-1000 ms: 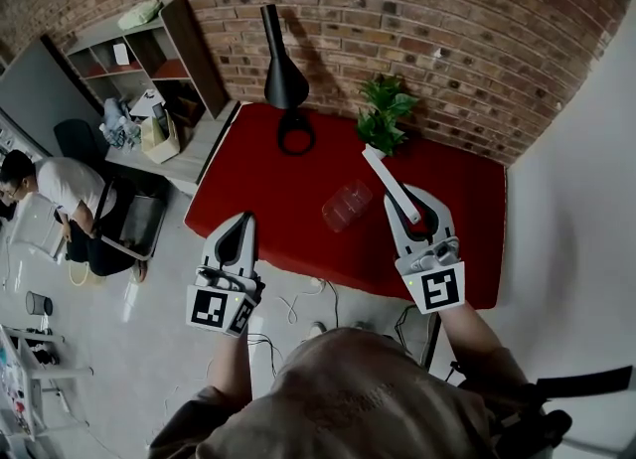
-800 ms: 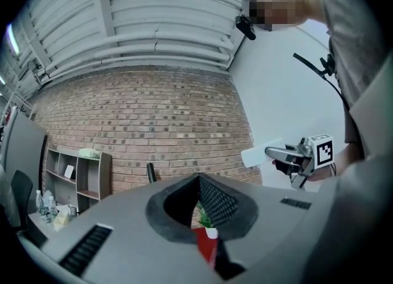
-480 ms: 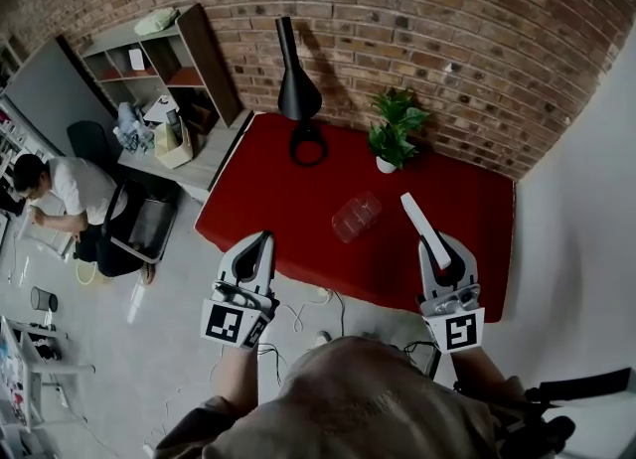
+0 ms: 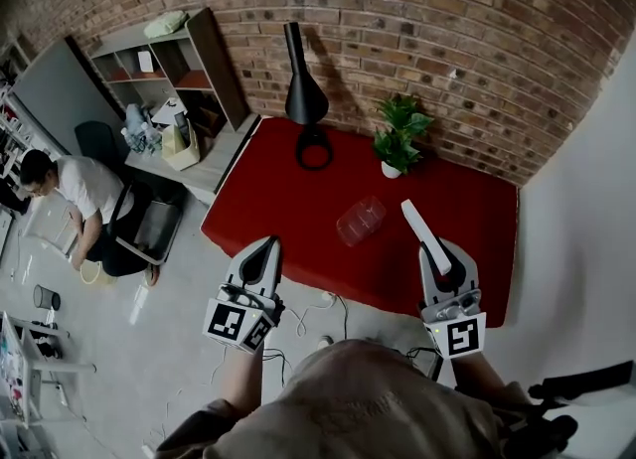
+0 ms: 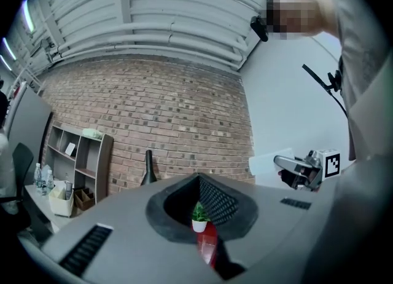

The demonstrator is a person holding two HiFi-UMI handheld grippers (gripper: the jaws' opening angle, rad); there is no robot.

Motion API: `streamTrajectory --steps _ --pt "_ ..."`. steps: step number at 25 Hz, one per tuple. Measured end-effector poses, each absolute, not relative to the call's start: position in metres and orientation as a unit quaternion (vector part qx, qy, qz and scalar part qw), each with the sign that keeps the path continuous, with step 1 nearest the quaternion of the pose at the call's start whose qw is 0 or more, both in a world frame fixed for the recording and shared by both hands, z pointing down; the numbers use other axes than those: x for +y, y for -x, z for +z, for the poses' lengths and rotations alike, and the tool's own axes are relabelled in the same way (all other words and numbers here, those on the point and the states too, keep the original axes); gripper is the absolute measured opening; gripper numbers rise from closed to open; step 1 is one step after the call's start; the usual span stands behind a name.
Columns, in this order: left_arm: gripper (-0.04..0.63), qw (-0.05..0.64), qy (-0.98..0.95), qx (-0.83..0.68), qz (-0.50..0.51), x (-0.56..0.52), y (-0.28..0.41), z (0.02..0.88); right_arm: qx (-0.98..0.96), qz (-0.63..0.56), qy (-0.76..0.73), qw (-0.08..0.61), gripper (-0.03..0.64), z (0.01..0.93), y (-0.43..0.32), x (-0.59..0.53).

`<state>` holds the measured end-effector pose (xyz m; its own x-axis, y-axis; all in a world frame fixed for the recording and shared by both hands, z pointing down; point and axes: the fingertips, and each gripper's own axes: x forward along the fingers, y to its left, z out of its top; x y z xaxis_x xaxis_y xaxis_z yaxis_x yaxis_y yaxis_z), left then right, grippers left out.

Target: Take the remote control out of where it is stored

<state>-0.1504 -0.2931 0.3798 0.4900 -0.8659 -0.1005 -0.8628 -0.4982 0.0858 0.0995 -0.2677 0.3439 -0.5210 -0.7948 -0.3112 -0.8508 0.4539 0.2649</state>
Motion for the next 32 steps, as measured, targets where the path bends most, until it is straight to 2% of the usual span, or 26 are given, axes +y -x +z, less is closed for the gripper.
streamTrajectory --steps 14,18,23,32 --pt "0.005 -0.021 -0.873 -0.487 -0.004 -0.283 0.143 0.391 0.859 0.192 0.469 0.072 0.083 0.340 -0.083 -0.267" --pt "0.005 -0.015 -0.873 -0.488 -0.002 -0.283 0.147 0.395 0.871 0.164 0.458 0.069 0.083 0.352 -0.074 -0.264" --pt "0.005 0.027 -0.869 -0.495 -0.006 -0.284 0.167 0.411 0.872 0.177 0.453 0.059 0.083 0.356 -0.063 -0.265" --pt "0.005 0.007 -0.876 -0.482 0.004 -0.279 0.186 0.418 0.867 0.159 0.469 0.050 0.083 0.361 -0.046 -0.261"
